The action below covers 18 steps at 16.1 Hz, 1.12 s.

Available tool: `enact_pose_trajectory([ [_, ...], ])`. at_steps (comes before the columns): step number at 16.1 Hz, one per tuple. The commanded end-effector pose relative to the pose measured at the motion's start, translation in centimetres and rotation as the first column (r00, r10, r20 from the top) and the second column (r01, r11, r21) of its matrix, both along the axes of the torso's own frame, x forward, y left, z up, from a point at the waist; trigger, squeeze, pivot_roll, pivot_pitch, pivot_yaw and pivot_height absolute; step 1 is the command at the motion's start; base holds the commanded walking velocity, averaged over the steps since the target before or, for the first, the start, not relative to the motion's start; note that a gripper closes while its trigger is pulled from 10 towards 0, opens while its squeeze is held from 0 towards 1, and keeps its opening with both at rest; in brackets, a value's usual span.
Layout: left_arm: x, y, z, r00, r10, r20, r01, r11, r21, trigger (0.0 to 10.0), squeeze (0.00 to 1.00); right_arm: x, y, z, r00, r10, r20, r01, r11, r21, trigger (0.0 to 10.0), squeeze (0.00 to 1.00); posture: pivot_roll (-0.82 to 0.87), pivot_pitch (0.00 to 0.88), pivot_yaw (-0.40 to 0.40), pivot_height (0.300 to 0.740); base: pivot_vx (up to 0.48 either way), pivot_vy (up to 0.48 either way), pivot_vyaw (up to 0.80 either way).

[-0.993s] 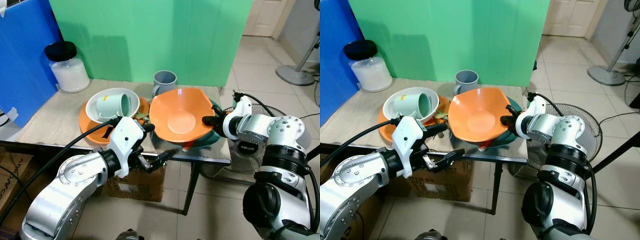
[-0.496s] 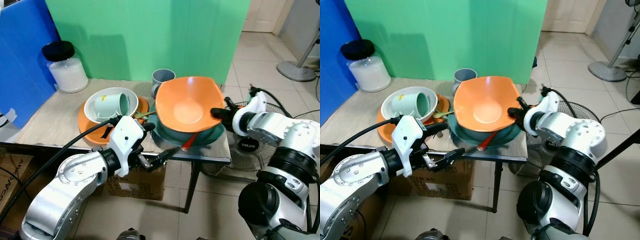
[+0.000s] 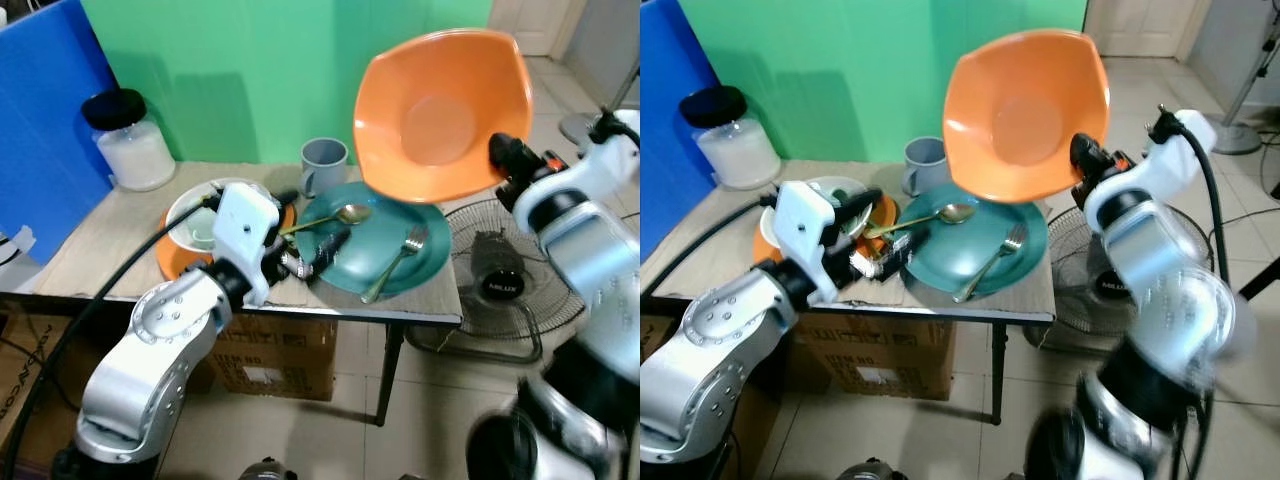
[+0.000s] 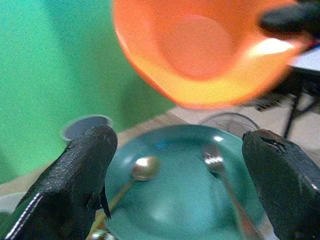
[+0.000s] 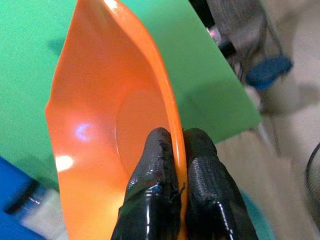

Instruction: Setting the table

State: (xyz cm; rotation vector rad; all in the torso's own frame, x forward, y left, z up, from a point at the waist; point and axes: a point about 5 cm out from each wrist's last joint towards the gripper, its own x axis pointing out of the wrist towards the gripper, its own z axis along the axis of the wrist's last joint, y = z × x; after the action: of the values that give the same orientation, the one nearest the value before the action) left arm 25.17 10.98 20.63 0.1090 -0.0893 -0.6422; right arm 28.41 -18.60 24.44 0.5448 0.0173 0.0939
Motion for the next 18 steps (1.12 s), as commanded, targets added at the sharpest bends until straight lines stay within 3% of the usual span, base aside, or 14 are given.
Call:
enact_pose_trajectory([
  [1, 0.4, 0.7, 0.0, 0.996, 0.084, 0.016, -0.084, 0.996, 0.001, 10.0, 0.00, -0.7, 0.4, 0.8, 0.996, -0.008, 0.083, 0.015, 0.997, -0.075, 10.0, 0.00, 0.08, 0.000, 0.077, 0.740, 0.000, 0.000, 0.00],
  [2, 0.7, 0.8, -0.1, 0.991, 0.129, 0.032, -0.130, 0.991, 0.021, 10.0, 0.00, -1.3, 0.3, 0.8, 0.989, -0.041, 0.141, 0.065, 0.983, -0.170, 10.0, 0.00, 0.08, 0.000, 0.072, 0.740, 0.000, 0.000, 0.00],
  [4, 1.4, 1.5, -0.3, 0.973, 0.226, 0.038, -0.227, 0.973, 0.041, 10.0, 0.00, -2.0, 0.2, -0.1, 0.983, -0.090, 0.157, 0.137, 0.937, -0.321, 10.0, 0.00, 0.07, 0.000, 0.059, 0.740, 0.000, 0.000, -0.65],
  [6, 1.4, 2.4, 0.1, 0.945, 0.314, 0.087, -0.316, 0.949, 0.013, 10.0, 0.00, -3.2, 0.0, -0.8, 0.974, -0.173, 0.149, 0.218, 0.898, -0.383, 10.0, 0.00, 0.03, 0.000, 0.065, 0.740, 0.000, 0.000, -0.67],
  [7, 1.4, 2.7, 0.0, 0.934, 0.344, 0.097, -0.346, 0.938, 0.009, 10.0, 0.00, -3.6, 0.4, -1.1, 0.978, -0.156, 0.136, 0.198, 0.898, -0.393, 10.0, 0.00, 0.02, 0.000, 0.070, 0.740, 0.000, 0.000, -0.70],
  [8, 1.4, 3.0, 0.0, 0.918, 0.378, 0.119, -0.381, 0.925, 0.005, 10.0, 0.00, -4.1, 0.9, -1.2, 0.975, -0.156, 0.159, 0.211, 0.874, -0.438, 10.0, 0.00, 0.02, 0.000, 0.068, 0.740, 0.000, 0.000, -0.71],
  [10, 1.2, 2.9, -0.7, 0.923, 0.381, 0.061, -0.381, 0.925, -0.003, 10.0, 0.00, -3.9, 1.1, -1.4, 0.964, -0.172, 0.202, 0.245, 0.867, -0.434, 10.0, 0.00, 0.03, 0.000, 0.063, 0.740, 0.000, 0.000, -0.79],
  [12, 1.0, 2.2, -0.6, 0.933, 0.354, 0.065, -0.355, 0.935, 0.006, 10.0, 0.00, -3.6, 0.9, -1.3, 0.951, -0.186, 0.246, 0.284, 0.838, -0.465, 10.0, 0.00, 0.05, 0.000, 0.056, 0.740, 0.000, 0.000, -0.80],
  [14, 1.6, 2.2, 0.3, 0.933, 0.356, 0.058, -0.354, 0.934, -0.044, 10.0, 0.00, -3.7, 0.3, -0.7, 0.947, -0.211, 0.242, 0.302, 0.842, -0.447, 10.0, 0.00, 0.01, 0.000, 0.089, 0.740, 0.000, 0.000, -0.80],
  [15, 2.2, 2.1, -0.1, 0.943, 0.332, 0.031, -0.328, 0.941, -0.084, 10.0, 0.00, -4.0, 0.0, -1.3, 0.956, -0.211, 0.205, 0.279, 0.871, -0.405, 10.0, 0.00, 0.01, 0.000, 0.082, 0.740, 0.000, 0.000, -0.80],
  [17, 2.1, 1.7, -0.3, 0.961, 0.275, 0.018, -0.273, 0.960, -0.062, 10.0, 0.00, -4.2, -0.5, -2.1, 0.954, -0.248, 0.167, 0.292, 0.891, -0.348, 10.0, 0.00, 0.00, 0.000, 0.103, 0.740, 0.000, 0.000, -0.80],
  [18, 1.9, 1.8, -0.5, 0.963, 0.269, 0.000, -0.268, 0.962, -0.058, 10.0, 0.00, -4.4, -0.2, -2.2, 0.958, -0.229, 0.172, 0.277, 0.888, -0.366, 10.0, 0.00, -0.01, 0.000, 0.104, 0.740, 0.000, 0.000, -0.80],
])
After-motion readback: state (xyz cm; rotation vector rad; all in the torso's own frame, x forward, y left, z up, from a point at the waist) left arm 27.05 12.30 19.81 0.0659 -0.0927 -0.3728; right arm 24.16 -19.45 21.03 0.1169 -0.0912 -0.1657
